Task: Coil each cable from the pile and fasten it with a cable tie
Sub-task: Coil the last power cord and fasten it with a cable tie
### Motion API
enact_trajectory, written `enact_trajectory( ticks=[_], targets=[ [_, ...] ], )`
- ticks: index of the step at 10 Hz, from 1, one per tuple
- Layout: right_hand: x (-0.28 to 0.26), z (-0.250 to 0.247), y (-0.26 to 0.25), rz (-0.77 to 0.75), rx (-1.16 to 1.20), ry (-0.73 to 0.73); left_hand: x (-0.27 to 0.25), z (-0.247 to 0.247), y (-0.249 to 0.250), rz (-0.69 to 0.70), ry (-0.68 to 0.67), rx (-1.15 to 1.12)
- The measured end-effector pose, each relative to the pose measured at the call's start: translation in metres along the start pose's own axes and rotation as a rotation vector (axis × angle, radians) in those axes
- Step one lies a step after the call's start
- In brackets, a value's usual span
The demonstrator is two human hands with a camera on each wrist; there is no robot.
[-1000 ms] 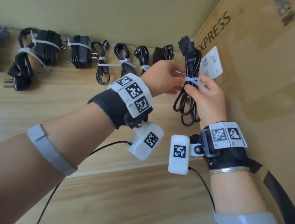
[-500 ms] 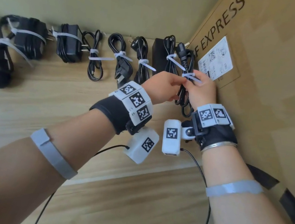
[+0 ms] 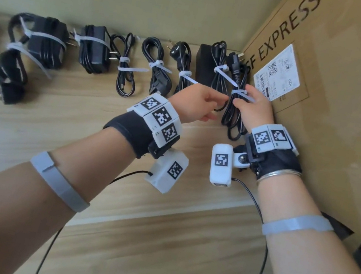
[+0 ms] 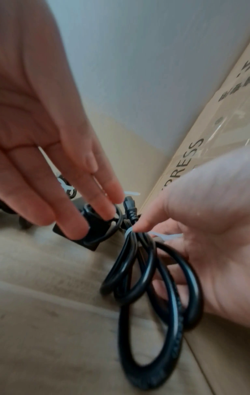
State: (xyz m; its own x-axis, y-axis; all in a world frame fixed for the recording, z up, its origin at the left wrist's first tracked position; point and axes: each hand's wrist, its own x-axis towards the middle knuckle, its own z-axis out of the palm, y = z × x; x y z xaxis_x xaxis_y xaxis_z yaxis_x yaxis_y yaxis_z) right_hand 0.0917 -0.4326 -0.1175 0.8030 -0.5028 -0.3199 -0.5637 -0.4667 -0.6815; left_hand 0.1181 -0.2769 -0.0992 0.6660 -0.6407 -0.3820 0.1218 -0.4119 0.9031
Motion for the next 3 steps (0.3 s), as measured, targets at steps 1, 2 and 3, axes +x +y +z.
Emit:
enact_trajectory(
  ticks=[1,2,3],
  targets=[
    [-0.008,-0.007,-0.008,-0.005,-0.124,0.014,-0.006,-0.003,0.003,-0.024,0.005,-0.02],
    [-0.027,-0.011,-0.019,-0.046,-0.264,0.027,-0.02,-0.007,0.008,-0.029,0.015,-0.007],
    [-0.044,-0.013,-0.029,-0.074,-0.272,0.078,-0.036,-0.012,0.009,-0.002,0.055,-0.017]
  ],
)
